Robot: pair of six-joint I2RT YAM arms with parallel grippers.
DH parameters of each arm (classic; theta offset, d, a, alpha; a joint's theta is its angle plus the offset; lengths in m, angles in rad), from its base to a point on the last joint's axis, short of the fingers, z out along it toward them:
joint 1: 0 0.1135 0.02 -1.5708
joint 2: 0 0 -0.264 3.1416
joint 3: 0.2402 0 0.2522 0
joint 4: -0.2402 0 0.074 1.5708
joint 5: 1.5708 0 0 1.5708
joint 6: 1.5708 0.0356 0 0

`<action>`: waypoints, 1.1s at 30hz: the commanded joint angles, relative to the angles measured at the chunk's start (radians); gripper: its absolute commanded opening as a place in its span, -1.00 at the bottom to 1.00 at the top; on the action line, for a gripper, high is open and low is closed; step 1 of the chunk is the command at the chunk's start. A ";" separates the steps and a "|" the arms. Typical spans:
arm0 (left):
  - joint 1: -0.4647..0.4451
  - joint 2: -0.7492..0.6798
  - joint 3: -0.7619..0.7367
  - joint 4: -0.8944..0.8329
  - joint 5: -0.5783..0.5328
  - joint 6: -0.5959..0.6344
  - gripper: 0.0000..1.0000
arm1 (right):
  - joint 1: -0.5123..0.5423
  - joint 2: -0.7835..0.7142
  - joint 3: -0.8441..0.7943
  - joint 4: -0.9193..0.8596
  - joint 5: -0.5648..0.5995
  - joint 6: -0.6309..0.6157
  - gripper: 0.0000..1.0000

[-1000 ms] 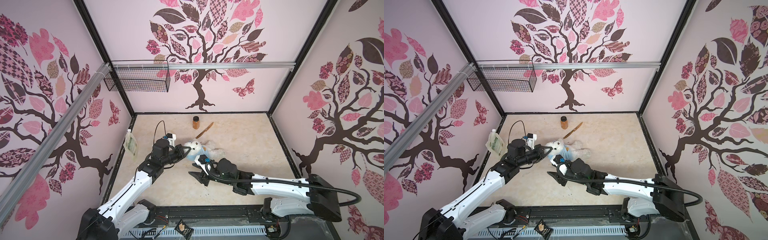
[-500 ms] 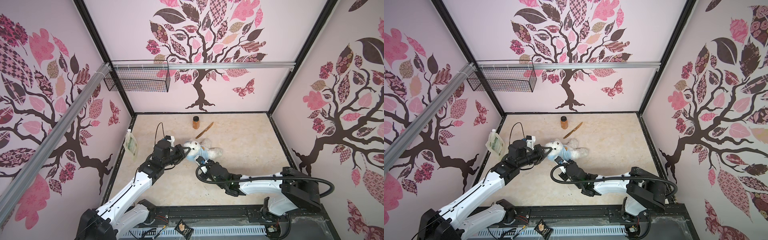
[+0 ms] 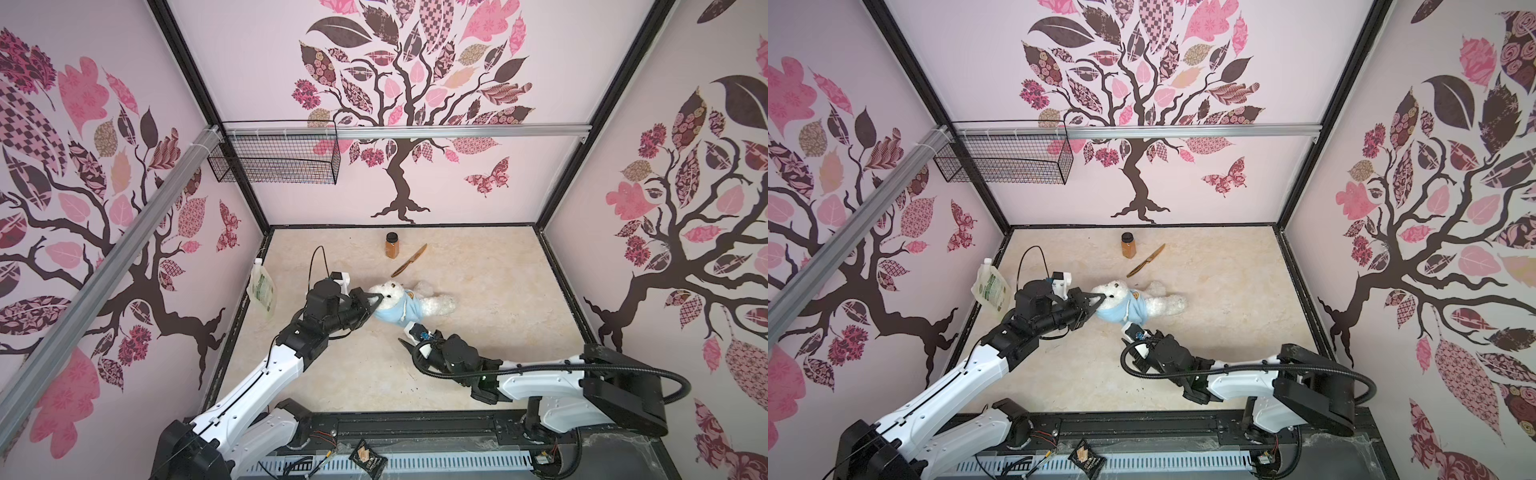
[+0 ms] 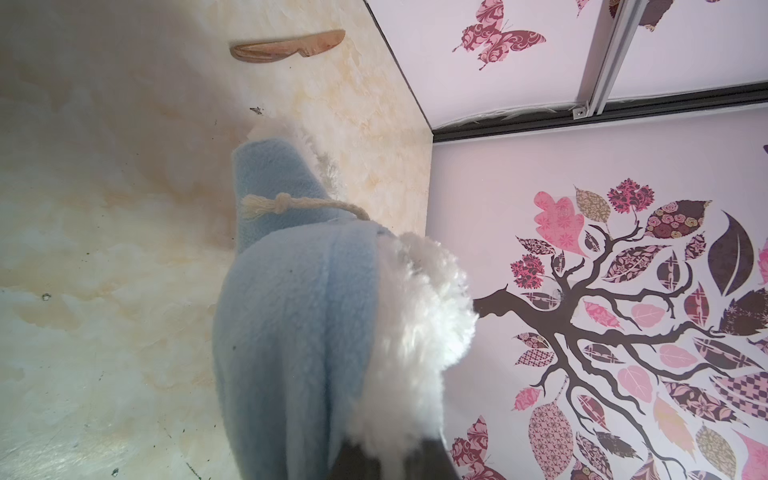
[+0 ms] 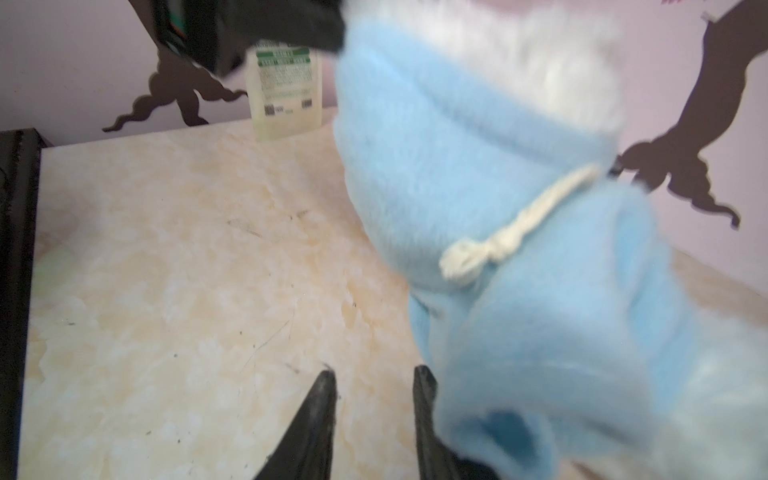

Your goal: Dress the teddy bear

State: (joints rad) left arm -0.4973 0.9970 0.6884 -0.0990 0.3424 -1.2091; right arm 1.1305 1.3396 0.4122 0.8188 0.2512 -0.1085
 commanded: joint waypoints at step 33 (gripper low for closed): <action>0.040 -0.018 0.079 0.088 0.012 -0.060 -1.00 | -0.005 0.246 0.027 -0.012 0.249 0.217 -1.00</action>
State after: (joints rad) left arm -0.4923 1.0145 0.6884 -0.1558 0.3351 -1.2301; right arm 1.1439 1.5330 0.5045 0.9794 0.4110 0.0525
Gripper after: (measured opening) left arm 0.073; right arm 0.060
